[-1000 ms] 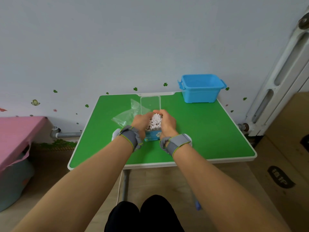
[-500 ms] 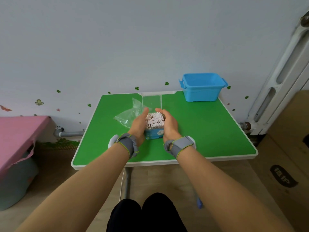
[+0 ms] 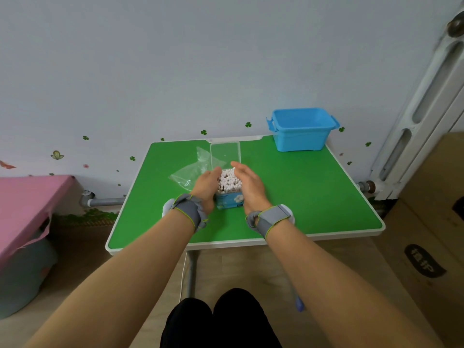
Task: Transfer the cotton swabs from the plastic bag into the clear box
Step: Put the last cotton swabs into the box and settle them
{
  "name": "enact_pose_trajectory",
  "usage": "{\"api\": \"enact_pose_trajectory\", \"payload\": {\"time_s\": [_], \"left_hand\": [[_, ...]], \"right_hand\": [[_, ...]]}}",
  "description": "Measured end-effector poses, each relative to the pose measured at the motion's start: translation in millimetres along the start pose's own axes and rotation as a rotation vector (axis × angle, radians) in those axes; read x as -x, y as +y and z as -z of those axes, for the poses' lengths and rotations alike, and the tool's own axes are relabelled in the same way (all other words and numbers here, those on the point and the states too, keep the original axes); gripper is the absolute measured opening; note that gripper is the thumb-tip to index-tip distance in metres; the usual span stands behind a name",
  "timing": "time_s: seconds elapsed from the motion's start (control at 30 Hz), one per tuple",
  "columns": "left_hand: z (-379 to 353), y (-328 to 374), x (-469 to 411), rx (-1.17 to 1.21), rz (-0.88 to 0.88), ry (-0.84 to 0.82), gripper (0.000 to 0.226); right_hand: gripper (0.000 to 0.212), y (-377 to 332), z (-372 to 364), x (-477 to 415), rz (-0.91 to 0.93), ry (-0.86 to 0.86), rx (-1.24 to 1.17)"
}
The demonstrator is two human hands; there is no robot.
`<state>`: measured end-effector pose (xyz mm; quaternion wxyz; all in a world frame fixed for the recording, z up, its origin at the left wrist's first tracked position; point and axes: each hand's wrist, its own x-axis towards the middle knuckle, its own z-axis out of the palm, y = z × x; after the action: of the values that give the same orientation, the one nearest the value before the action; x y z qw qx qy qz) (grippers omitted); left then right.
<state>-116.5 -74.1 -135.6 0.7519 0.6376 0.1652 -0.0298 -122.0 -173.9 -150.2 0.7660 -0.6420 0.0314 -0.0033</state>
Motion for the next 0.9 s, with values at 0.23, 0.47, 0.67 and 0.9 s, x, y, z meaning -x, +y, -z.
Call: {"api": "enact_pose_trajectory", "payload": {"time_s": [0.23,0.47,0.67,0.9], "left_hand": [[10.5,-14.6,9.9,0.099,-0.041,-0.125,0.042],[3.8,-19.3,21.8,-0.039,-0.217,-0.064,0.025],[11.2,-18.4,26.3,0.031,-0.137,-0.088,0.05],[8.7,-14.6,22.8,-0.098,-0.195,-0.03,0.038]], "right_hand": [[0.026,4.0,-0.5,-4.7,0.007,0.028,0.02],[0.022,5.1,-1.9,-6.9,-0.09,0.008,-0.066],[0.043,9.2,2.2,-14.3,-0.158,-0.1,-0.118],[0.036,5.8,5.5,-10.8,-0.062,-0.151,0.014]]}}
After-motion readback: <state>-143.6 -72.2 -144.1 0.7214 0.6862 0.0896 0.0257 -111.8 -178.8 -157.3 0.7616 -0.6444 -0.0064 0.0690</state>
